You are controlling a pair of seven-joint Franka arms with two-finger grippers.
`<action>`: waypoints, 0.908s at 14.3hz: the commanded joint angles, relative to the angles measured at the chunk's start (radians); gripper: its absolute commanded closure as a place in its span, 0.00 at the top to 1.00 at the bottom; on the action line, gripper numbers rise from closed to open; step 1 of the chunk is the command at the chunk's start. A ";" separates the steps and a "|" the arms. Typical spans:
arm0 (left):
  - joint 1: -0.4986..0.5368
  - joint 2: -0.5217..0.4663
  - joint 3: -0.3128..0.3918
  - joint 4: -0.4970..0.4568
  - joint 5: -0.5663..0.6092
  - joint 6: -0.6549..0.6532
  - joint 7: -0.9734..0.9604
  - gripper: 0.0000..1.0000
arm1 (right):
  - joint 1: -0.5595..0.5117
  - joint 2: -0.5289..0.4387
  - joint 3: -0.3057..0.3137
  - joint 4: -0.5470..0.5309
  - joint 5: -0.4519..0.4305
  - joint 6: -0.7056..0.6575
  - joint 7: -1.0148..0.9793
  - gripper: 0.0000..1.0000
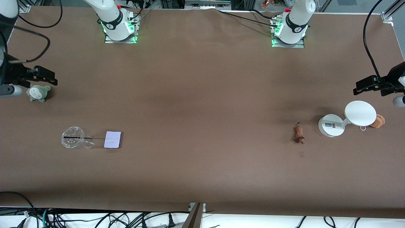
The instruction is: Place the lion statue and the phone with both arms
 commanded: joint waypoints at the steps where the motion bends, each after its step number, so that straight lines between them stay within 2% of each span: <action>1: 0.002 0.004 -0.005 0.026 0.024 -0.024 0.008 1.00 | -0.022 -0.034 0.029 -0.025 -0.026 -0.006 -0.015 1.00; 5: 0.002 0.004 -0.006 0.026 0.025 -0.024 0.008 1.00 | -0.027 0.017 0.024 0.055 -0.026 -0.057 -0.015 1.00; 13: 0.002 0.004 -0.006 0.028 0.025 -0.022 0.010 1.00 | -0.027 0.018 0.024 0.056 -0.024 -0.052 -0.014 1.00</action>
